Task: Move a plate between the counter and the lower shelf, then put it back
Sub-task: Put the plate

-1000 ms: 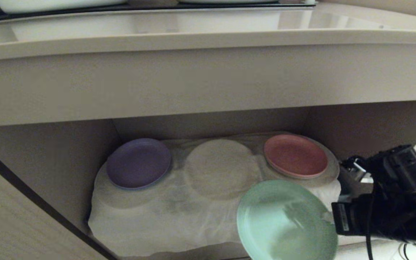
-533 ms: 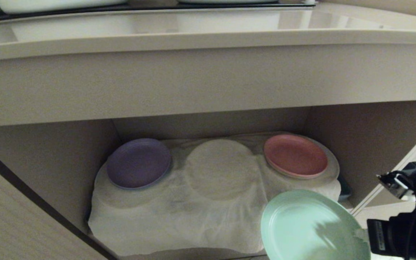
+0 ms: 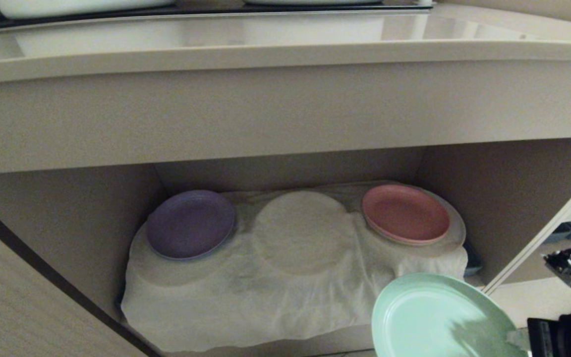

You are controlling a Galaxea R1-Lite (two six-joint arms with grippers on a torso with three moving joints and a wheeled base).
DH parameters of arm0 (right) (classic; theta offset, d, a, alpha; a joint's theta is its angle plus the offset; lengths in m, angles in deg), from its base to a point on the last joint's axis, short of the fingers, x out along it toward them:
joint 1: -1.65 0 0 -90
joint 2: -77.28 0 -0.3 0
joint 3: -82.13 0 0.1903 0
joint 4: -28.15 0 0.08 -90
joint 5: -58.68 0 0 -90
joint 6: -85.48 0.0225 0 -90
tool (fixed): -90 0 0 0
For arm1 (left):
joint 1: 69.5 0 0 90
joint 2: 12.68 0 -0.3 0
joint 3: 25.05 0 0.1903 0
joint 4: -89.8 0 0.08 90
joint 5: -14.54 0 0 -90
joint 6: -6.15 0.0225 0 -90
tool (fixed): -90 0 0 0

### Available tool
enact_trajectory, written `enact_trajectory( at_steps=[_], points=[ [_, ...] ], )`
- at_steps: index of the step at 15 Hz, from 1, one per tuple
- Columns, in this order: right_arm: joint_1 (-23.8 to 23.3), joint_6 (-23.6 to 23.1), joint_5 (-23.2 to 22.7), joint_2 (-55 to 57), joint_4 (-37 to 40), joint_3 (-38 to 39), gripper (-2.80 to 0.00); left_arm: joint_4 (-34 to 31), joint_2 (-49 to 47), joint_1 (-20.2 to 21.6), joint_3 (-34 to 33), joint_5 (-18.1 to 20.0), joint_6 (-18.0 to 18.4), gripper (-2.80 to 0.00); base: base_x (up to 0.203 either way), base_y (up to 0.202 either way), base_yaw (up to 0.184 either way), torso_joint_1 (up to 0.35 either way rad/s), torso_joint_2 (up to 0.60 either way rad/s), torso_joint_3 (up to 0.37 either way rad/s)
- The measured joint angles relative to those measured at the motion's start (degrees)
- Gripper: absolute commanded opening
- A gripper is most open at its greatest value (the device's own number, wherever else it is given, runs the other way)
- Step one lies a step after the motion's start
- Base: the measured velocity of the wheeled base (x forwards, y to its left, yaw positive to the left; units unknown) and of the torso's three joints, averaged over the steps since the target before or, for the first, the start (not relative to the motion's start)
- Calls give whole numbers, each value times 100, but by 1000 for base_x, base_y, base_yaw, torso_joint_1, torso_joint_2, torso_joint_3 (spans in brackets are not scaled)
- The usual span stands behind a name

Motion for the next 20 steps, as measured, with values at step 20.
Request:
enact_trajectory(
  at_steps=[20],
  points=[
    [-9, 103, -8, -1122, 1067, 153, -280, 1, 0, 0, 0, 0, -2, -280, 0, 0, 0, 0, 0, 0]
  ],
)
